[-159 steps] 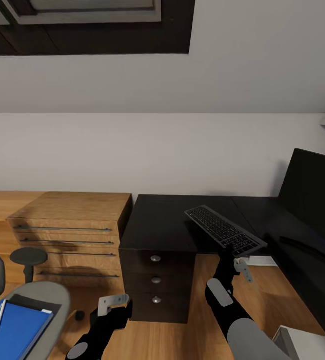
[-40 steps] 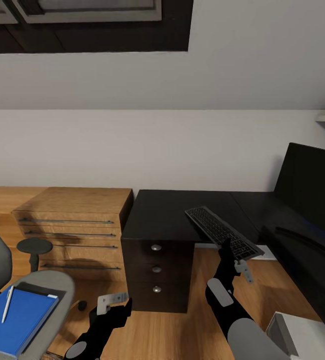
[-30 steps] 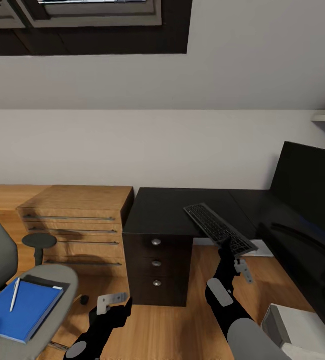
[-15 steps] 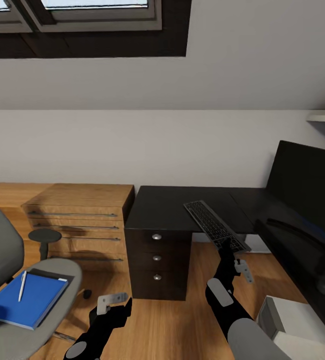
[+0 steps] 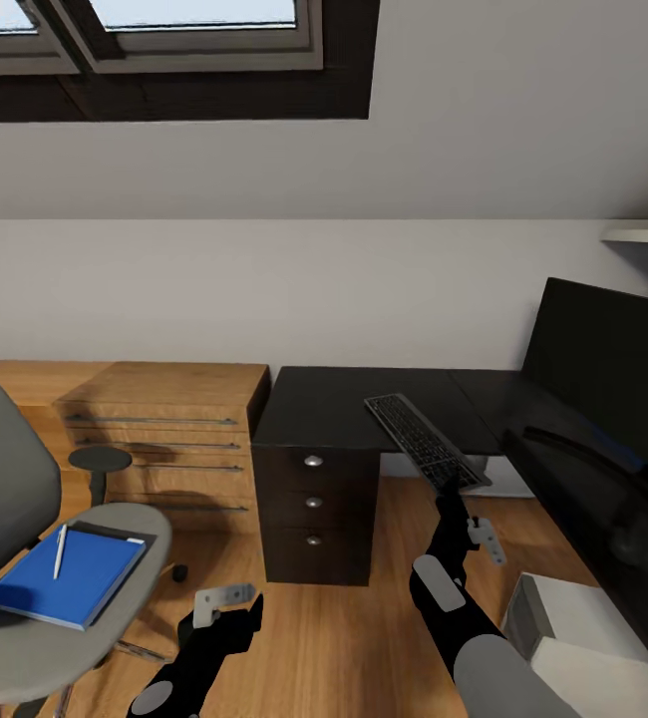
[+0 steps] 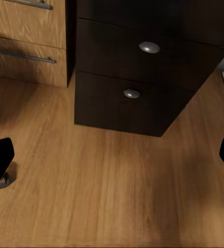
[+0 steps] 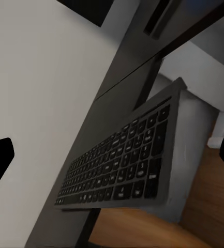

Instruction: In the bedroom, organize the workspace by keeping the computer under the desk, ensuring the monitor is on the desk, placing the keyboard on the desk next to the monitor, placing the mouse on the desk next to the keyboard, moving the folder from the swivel chair onto the desk next to the mouse, stacking the notebook on top of the folder with the pen on top of the notebook, and positioning the swivel chair next to the desk.

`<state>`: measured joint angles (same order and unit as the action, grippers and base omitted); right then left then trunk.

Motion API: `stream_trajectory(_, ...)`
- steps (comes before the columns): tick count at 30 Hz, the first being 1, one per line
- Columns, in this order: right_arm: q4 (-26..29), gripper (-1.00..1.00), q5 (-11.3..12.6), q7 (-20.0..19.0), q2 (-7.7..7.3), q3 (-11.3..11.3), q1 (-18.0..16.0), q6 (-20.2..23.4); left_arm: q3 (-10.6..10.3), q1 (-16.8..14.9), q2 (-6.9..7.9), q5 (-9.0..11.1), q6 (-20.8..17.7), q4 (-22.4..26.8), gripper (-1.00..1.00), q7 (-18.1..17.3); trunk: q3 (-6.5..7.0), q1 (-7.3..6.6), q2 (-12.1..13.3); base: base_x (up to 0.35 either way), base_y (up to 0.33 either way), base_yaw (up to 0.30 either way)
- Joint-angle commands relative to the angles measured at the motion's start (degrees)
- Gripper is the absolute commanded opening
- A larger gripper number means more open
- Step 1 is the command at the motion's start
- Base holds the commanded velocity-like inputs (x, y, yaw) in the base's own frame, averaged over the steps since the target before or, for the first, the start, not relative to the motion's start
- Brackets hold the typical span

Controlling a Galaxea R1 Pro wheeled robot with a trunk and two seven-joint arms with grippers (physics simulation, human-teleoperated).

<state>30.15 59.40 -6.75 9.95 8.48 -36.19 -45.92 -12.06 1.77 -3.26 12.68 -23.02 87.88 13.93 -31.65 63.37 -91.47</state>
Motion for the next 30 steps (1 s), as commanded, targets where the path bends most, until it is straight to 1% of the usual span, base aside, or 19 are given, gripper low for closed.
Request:
stream_trajectory(1, 0.0, 1.0, 0.5, -0.6, 0.05, 0.2, 0.0, 0.0, -0.1, 0.0, 0.01, 0.6, -0.2, 0.1, 1.0, 0.5, -0.05, -0.03, 0.0, -0.312, 0.0, 0.0)
stream_trajectory(9, 0.0, 1.0, 0.5, -0.5, 0.05, 0.0, 0.0, 0.0, 0.0, 0.0, 0.0, 0.6, -0.2, 0.1, 1.0, 0.5, -0.05, -0.03, 0.0, -0.286, 0.0, 0.0)
stream_trajectory(12, -0.2, 1.0, 0.4, -0.6, 0.05, 0.0, 0.0, 0.1, 0.1, 0.0, 0.01, 0.6, -0.2, 0.0, 1.0, 0.5, -0.05, -0.03, 0.0, -0.134, 0.0, 0.0)
stream_trajectory(17, -0.6, 1.0, 0.3, -0.9, 0.05, -0.9, 0.0, 2.0, 0.4, 0.0, 0.02, 0.6, -0.1, -0.1, 1.0, 0.5, -0.05, -0.03, 0.0, -0.041, 0.0, 0.0)
stream_trajectory(21, -1.4, 1.0, 0.1, -2.1, 0.05, -1.3, 0.6, 2.5, 0.4, 0.0, 0.07, 0.5, 0.0, -0.1, 1.0, 0.4, -0.05, -0.03, 0.0, -0.01, 0.0, 0.0)
stream_trajectory(24, -2.1, 1.0, 0.0, -4.1, 0.05, -1.5, 1.8, 2.6, 0.4, 0.0, 0.1, 0.5, 0.1, -0.1, 1.0, 0.3, -0.05, -0.03, 0.0, -0.004, 0.0, 0.0)
stream_trajectory(29, -4.5, 1.0, -0.1, -6.1, 0.05, -1.5, 2.8, 2.7, 0.5, 0.0, 0.14, 0.5, 0.1, -0.4, 1.0, 0.4, 0.85, -1.13, 2.0, -0.001, 0.0, 0.0)
stream_trajectory(30, -6.2, 1.0, -0.4, -7.0, 0.05, -1.7, 3.1, 2.7, 0.5, 0.0, 0.16, 0.5, 0.1, -0.7, 1.0, 0.5, 1.03, -1.35, 2.4, 0.0, 0.0, 0.0)
